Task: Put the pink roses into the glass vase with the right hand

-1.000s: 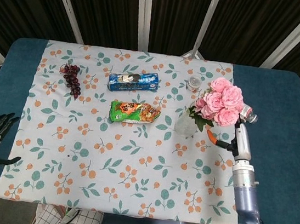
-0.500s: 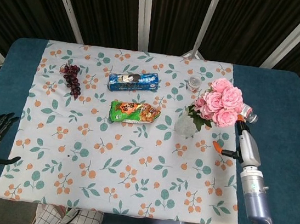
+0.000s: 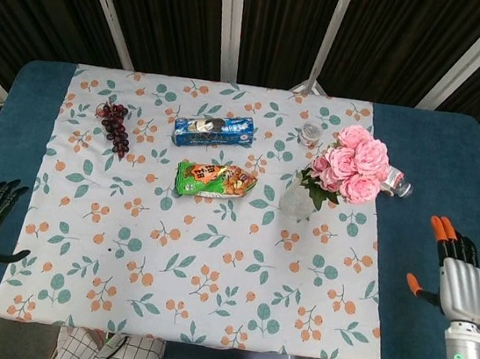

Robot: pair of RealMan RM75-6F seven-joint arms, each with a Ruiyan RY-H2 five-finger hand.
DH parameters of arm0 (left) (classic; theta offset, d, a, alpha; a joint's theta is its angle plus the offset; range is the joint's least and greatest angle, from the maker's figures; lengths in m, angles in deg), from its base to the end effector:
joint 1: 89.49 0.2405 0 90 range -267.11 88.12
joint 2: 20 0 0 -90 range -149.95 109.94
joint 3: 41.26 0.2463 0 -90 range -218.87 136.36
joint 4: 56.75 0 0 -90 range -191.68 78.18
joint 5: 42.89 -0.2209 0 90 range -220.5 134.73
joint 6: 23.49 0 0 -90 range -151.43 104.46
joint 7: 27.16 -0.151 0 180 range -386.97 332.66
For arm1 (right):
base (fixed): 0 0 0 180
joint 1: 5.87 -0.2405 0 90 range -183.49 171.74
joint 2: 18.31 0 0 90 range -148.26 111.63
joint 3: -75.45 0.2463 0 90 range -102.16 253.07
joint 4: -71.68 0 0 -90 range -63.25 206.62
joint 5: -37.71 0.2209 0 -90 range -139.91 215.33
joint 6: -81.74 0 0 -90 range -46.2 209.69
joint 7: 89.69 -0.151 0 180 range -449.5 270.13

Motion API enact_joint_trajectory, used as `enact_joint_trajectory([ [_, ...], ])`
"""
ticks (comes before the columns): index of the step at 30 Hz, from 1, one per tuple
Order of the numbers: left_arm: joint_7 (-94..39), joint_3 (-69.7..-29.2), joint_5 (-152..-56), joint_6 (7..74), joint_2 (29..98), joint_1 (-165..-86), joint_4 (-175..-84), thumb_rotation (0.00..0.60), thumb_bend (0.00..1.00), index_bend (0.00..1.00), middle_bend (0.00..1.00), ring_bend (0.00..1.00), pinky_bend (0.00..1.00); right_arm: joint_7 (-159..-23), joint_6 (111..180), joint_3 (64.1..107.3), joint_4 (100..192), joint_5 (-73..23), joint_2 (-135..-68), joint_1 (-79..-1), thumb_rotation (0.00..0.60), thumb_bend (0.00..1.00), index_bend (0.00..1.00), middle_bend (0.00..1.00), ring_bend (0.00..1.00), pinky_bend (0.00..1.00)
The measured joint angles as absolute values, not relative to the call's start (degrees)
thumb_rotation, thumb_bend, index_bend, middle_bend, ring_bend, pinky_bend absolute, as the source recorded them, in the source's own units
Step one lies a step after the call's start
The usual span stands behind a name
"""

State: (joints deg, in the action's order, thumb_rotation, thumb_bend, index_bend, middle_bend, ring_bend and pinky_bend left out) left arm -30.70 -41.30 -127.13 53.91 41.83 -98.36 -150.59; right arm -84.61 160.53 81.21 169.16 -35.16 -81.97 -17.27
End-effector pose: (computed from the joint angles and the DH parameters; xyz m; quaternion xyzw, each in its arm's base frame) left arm -0.3085 0.1967 0.1317 -0.6470 -0.4004 -0.3263 0.5609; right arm -0.2965 -0.2294 0.1409 0.5655 -0.4275 0.3674 0.6020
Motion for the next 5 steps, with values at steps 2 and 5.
enact_joint_trajectory([
  [2, -32.1, -41.4, -127.0, 54.1, 42.0, -98.3, -150.3, 0.6, 0.0, 0.0, 0.0, 0.0, 0.0, -82.5, 163.8, 79.2, 167.8, -38.3, -81.8, -15.3, 0.6, 0.32, 0.0, 0.0, 0.0, 0.0],
  [5, -34.0, -41.5, -126.6, 54.5, 42.4, -98.1, -150.1, 0.6, 0.0, 0.0, 0.0, 0.0, 0.0, -81.0, 167.9, 77.7, 166.2, -41.9, -81.9, -13.2, 0.6, 0.32, 0.0, 0.0, 0.0, 0.0],
])
